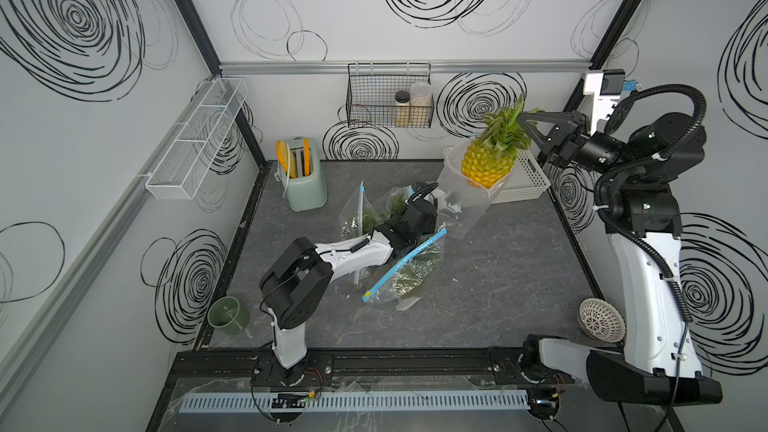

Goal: Open the zip-top bag and take out the pineapple
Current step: Pick up the pineapple from the zipper food storage bag.

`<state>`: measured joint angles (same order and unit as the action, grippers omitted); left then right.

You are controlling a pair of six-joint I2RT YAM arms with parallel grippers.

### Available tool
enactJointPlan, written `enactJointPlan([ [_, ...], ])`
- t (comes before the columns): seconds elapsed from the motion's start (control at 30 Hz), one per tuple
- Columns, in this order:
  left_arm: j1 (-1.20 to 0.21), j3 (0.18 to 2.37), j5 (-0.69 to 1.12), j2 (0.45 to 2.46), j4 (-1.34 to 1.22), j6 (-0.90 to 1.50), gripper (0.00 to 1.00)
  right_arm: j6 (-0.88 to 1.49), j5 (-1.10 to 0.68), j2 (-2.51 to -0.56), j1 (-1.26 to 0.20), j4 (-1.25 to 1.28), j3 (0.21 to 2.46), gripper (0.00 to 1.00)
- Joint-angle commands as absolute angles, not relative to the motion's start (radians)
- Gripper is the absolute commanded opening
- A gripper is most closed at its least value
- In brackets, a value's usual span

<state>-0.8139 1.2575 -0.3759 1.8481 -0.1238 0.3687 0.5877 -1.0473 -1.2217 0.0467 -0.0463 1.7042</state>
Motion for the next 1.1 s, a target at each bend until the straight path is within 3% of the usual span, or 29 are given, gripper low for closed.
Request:
enactJointPlan([
  [0.0, -0.802, 1.256, -0.405, 1.887, -0.049, 0.341, 0.00, 0.584, -1.037, -1.209, 0.055, 0.041, 1.755, 0.00],
  [0.2, -0.817, 1.181, -0.406, 1.799, -0.144, 0.325, 0.00, 0.592, -1.026, -1.207, 0.055, 0.081, 1.692, 0.00],
  [0.47, -0.815, 1.258, -0.398, 1.885, -0.101, 0.251, 0.00, 0.661, -1.049, -1.248, 0.054, 0.163, 1.744, 0.00],
  [0.73, -0.757, 1.210, -0.125, 1.846, -0.251, 0.225, 0.00, 0.716, -1.043, -1.271, 0.047, 0.243, 1.760, 0.00],
  [1.07, -0.783, 1.192, 0.191, 1.799, -0.281, 0.003, 0.00, 0.706, -0.999, -1.304, -0.038, 0.288, 1.743, 0.00],
])
